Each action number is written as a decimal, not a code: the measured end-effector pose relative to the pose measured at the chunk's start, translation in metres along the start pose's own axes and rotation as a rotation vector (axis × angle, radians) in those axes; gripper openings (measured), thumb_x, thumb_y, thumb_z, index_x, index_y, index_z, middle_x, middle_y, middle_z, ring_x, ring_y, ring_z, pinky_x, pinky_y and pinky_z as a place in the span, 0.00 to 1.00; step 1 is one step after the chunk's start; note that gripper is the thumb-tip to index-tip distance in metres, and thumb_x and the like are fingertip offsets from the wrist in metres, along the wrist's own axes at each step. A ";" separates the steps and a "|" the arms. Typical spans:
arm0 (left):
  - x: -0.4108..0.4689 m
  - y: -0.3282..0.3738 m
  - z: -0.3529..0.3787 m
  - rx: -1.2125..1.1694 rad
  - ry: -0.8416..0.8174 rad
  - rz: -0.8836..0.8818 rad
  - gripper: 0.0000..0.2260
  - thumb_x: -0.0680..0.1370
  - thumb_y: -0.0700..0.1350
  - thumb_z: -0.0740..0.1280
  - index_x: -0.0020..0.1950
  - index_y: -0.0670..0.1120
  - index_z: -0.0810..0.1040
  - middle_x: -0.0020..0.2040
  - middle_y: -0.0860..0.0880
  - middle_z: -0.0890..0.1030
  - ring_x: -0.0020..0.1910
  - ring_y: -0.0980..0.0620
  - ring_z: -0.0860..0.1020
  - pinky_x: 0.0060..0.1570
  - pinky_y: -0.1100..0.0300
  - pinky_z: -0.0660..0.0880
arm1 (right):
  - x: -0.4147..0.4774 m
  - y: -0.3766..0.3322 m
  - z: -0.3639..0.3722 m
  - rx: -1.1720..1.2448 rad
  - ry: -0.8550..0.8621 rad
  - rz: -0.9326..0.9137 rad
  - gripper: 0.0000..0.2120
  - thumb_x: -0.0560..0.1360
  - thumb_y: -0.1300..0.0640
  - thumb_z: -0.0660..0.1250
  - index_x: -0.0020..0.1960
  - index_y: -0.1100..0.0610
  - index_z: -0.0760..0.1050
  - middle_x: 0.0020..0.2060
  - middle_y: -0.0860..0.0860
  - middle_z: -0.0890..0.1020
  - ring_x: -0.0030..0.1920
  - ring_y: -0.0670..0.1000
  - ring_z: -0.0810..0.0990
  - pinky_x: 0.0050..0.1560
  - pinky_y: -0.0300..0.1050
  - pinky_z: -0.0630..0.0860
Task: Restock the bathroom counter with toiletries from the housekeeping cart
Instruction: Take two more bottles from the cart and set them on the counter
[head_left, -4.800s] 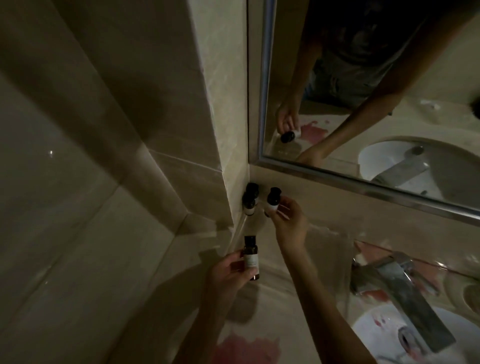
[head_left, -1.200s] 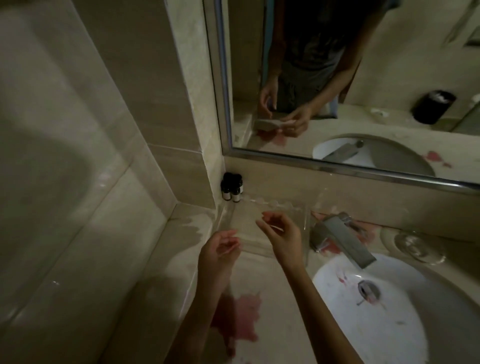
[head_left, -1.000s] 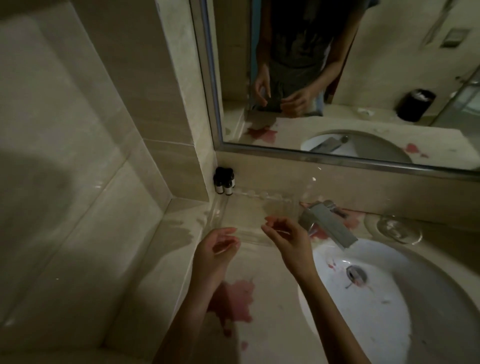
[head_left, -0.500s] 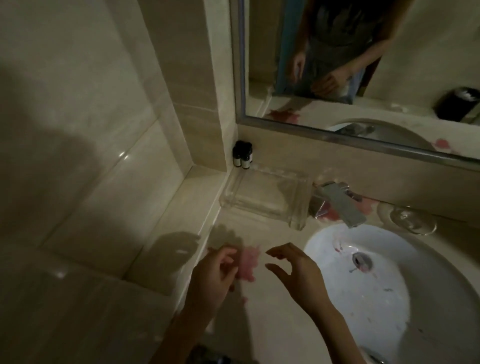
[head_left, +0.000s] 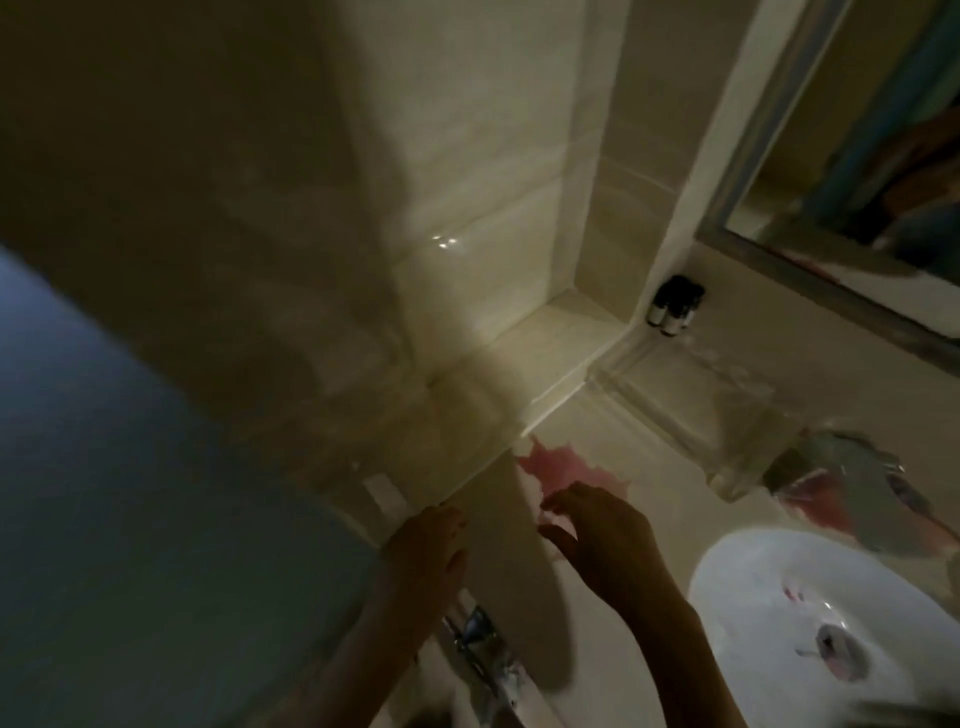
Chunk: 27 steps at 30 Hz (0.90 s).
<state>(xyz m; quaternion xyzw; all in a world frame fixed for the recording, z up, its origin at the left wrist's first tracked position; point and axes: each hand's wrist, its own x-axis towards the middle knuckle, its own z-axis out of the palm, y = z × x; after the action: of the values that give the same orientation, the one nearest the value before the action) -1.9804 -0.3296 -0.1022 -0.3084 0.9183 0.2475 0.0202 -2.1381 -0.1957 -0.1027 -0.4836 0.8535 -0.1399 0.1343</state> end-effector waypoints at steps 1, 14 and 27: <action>-0.009 -0.006 -0.002 -0.031 0.060 -0.007 0.12 0.76 0.41 0.67 0.59 0.49 0.78 0.52 0.49 0.82 0.50 0.48 0.81 0.48 0.58 0.76 | -0.002 -0.010 -0.001 -0.015 -0.021 -0.041 0.16 0.79 0.44 0.62 0.65 0.46 0.73 0.62 0.44 0.77 0.61 0.45 0.75 0.61 0.41 0.72; -0.323 -0.095 -0.009 -0.122 0.546 -0.746 0.11 0.78 0.48 0.66 0.60 0.52 0.78 0.53 0.53 0.81 0.49 0.53 0.80 0.45 0.63 0.72 | -0.095 -0.238 0.051 -0.119 -0.174 -0.771 0.07 0.72 0.47 0.68 0.43 0.51 0.79 0.38 0.49 0.81 0.36 0.53 0.81 0.35 0.45 0.74; -0.629 -0.044 0.070 -0.169 0.937 -1.638 0.14 0.79 0.53 0.63 0.65 0.59 0.73 0.57 0.57 0.77 0.56 0.58 0.76 0.51 0.65 0.70 | -0.320 -0.451 0.145 0.015 -0.557 -1.566 0.12 0.77 0.46 0.62 0.53 0.49 0.81 0.49 0.46 0.81 0.47 0.50 0.80 0.45 0.40 0.69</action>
<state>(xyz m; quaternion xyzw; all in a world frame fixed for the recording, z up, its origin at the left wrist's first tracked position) -1.4540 0.0226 -0.0638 -0.9255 0.3096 0.0731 -0.2056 -1.5708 -0.1577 -0.0407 -0.9537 0.2046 -0.0735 0.2078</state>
